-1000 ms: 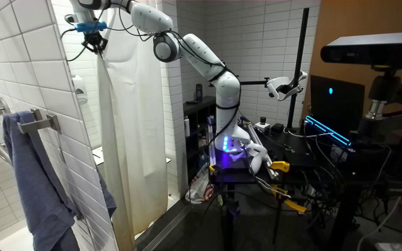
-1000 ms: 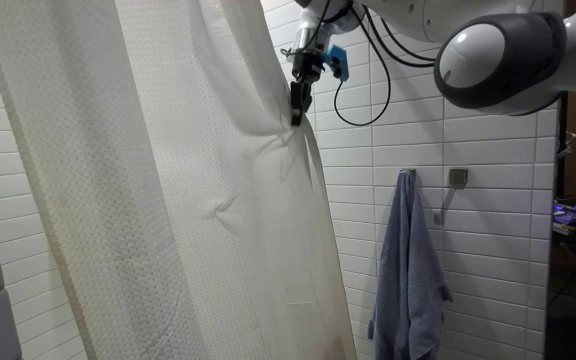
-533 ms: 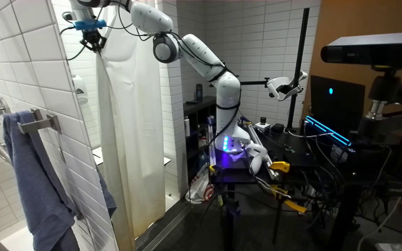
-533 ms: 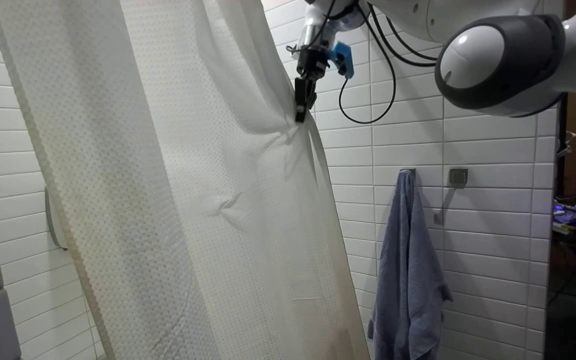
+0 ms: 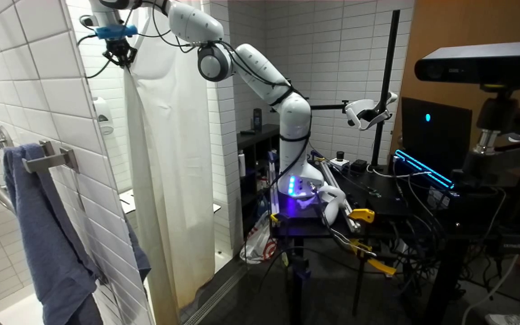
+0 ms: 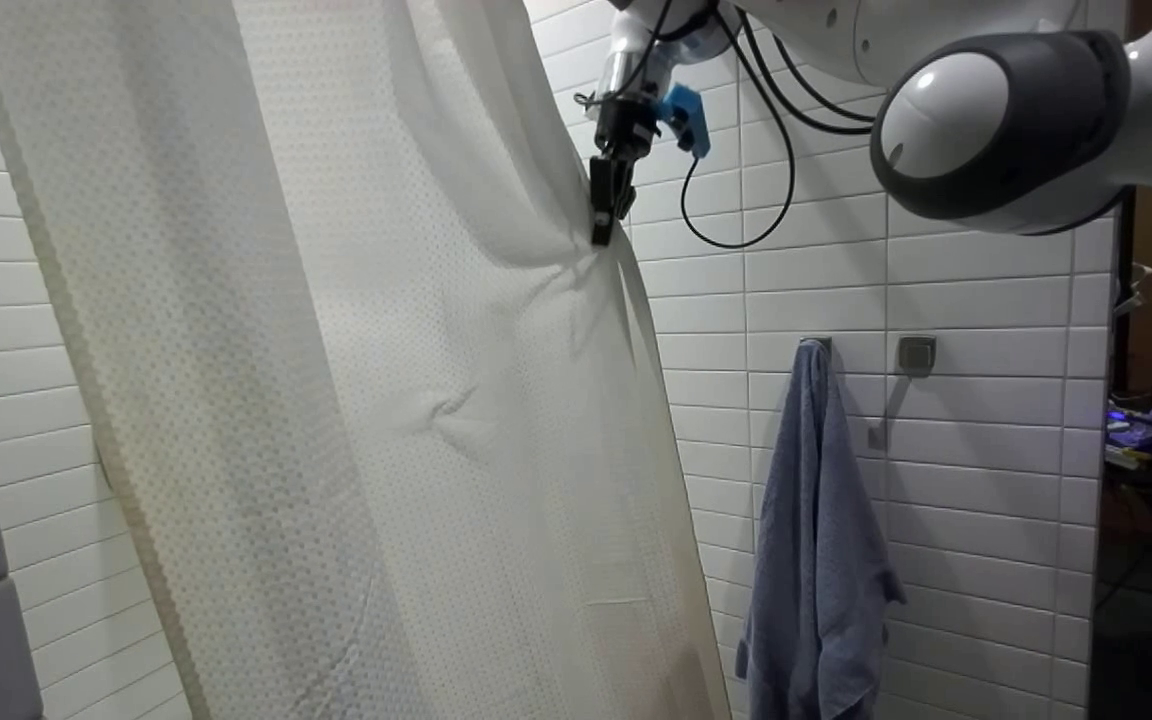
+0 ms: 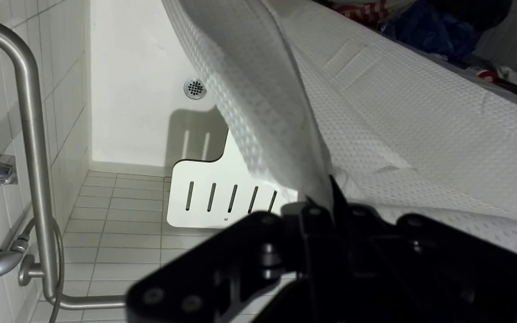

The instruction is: Close the curtain railing

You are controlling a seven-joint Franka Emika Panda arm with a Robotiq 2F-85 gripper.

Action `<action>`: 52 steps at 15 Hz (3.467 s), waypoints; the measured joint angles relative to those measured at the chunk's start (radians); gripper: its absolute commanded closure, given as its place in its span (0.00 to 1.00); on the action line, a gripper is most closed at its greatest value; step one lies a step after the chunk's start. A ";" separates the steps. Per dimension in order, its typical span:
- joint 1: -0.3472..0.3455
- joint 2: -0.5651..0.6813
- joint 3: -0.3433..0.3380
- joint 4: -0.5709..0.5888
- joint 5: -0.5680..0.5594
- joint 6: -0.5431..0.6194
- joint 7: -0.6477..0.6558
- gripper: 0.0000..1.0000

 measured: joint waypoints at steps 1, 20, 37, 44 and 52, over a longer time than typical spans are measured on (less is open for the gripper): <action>-0.001 0.000 0.000 0.000 -0.001 0.001 0.004 0.99; -0.001 0.000 0.000 0.000 -0.010 0.011 0.091 0.96; -0.062 0.017 0.001 -0.005 -0.008 0.038 0.108 0.99; -0.151 0.025 0.002 -0.004 -0.004 0.097 0.131 0.99; -0.204 0.043 0.002 -0.004 -0.004 0.168 0.185 0.99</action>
